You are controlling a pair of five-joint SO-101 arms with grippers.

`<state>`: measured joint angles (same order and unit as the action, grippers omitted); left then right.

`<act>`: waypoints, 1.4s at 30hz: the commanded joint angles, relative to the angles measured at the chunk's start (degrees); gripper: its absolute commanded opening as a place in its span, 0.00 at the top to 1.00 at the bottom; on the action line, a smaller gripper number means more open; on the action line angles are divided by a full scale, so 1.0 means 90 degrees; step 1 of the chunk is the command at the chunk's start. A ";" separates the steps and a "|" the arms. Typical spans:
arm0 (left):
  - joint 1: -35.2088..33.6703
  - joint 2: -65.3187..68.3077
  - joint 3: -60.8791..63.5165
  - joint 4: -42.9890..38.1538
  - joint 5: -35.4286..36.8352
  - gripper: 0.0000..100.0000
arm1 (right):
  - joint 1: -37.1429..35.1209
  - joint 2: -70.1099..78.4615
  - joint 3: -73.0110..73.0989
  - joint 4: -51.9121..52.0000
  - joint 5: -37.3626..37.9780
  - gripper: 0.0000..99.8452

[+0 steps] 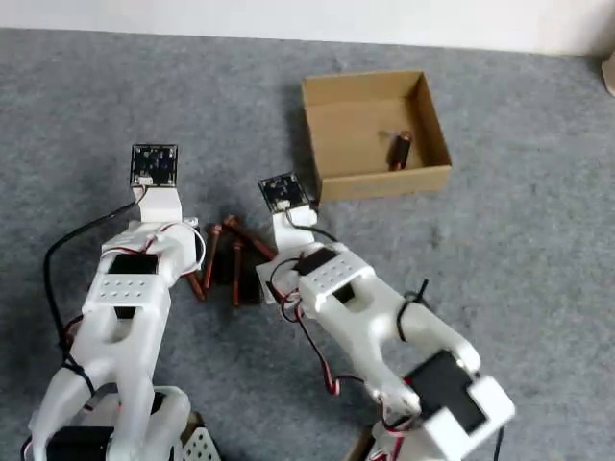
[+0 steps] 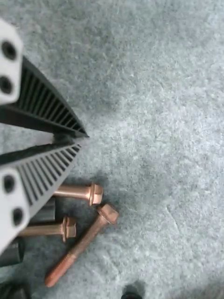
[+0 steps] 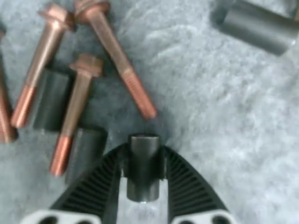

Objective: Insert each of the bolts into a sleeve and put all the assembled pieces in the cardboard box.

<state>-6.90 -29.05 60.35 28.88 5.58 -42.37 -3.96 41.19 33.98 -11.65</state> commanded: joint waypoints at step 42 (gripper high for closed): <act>0.0874 0.2808 -0.3092 0.1797 -0.0420 0.88 | 0.1099 -1.1023 0.5485 0.1265 0.1602 1.00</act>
<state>-2.51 -13.67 40.57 46.37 4.00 -33.32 -103.30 90.95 45.41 2.15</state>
